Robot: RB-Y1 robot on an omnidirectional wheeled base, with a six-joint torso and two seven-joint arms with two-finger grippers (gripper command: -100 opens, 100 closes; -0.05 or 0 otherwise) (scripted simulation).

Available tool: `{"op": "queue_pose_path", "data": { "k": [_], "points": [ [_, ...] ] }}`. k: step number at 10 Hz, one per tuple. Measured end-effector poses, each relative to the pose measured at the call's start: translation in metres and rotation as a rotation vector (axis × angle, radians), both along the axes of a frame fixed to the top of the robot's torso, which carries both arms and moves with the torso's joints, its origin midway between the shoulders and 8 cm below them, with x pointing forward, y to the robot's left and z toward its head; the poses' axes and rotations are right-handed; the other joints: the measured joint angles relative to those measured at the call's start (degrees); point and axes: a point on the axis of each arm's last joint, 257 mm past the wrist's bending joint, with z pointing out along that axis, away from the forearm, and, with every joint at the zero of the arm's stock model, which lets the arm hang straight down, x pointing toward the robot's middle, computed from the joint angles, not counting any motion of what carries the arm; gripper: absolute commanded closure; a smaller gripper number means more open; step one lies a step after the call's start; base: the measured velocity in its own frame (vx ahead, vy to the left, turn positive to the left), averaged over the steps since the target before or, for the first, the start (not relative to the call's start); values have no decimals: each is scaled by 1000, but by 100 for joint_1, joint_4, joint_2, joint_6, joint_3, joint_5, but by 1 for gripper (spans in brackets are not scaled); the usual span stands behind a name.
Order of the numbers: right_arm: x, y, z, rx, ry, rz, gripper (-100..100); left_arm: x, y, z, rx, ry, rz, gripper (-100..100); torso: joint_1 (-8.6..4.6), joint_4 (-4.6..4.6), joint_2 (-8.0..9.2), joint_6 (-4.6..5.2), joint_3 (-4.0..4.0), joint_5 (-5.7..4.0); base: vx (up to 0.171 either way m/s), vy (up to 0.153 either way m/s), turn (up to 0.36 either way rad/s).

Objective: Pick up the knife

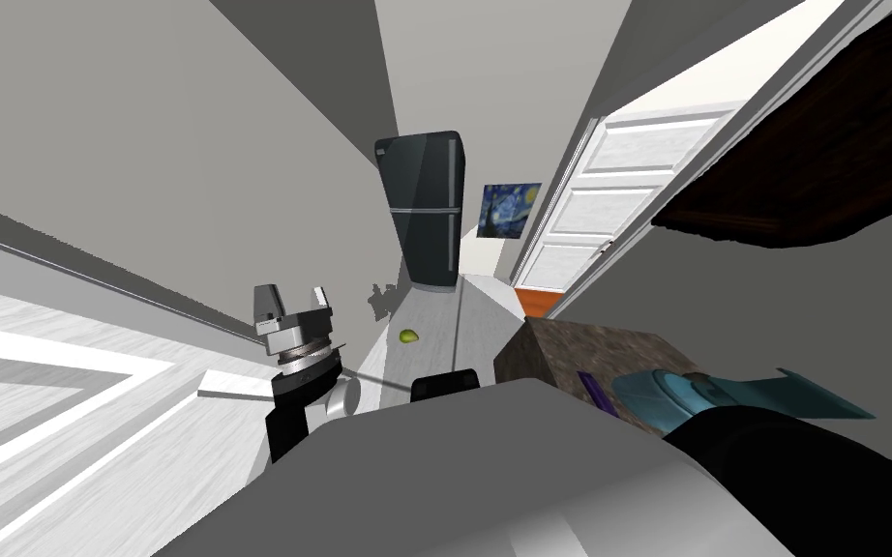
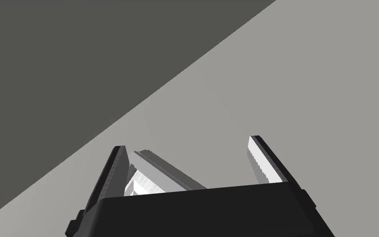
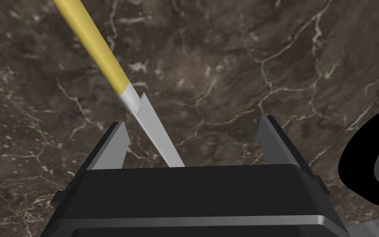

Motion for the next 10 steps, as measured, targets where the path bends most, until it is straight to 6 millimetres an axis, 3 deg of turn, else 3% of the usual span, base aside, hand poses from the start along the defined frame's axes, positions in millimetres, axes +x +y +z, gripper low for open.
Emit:
{"op": "queue_pose_path", "data": {
  "k": [3, 8, 10],
  "points": [
    [16, 16, -13, 44, -27, -75, -100, 0, 0, 0, 0, 0, 0, 0, -10, 0, -8, 0, -3, -4, -40, 8, -27],
    [13, 29, -16, 91, -1, -56, -100, 0, 0, 0, 0, 0, 0, 0, -13, -4, -21, 0, -11, -3, -7, 5, 13],
    [15, 33, -30, 87, -1, -63, -100, 0, 0, 0, 0, 0, 0, 0, -8, 1, -16, -2, -7, -8, -16, 17, 53]
  ]
}}
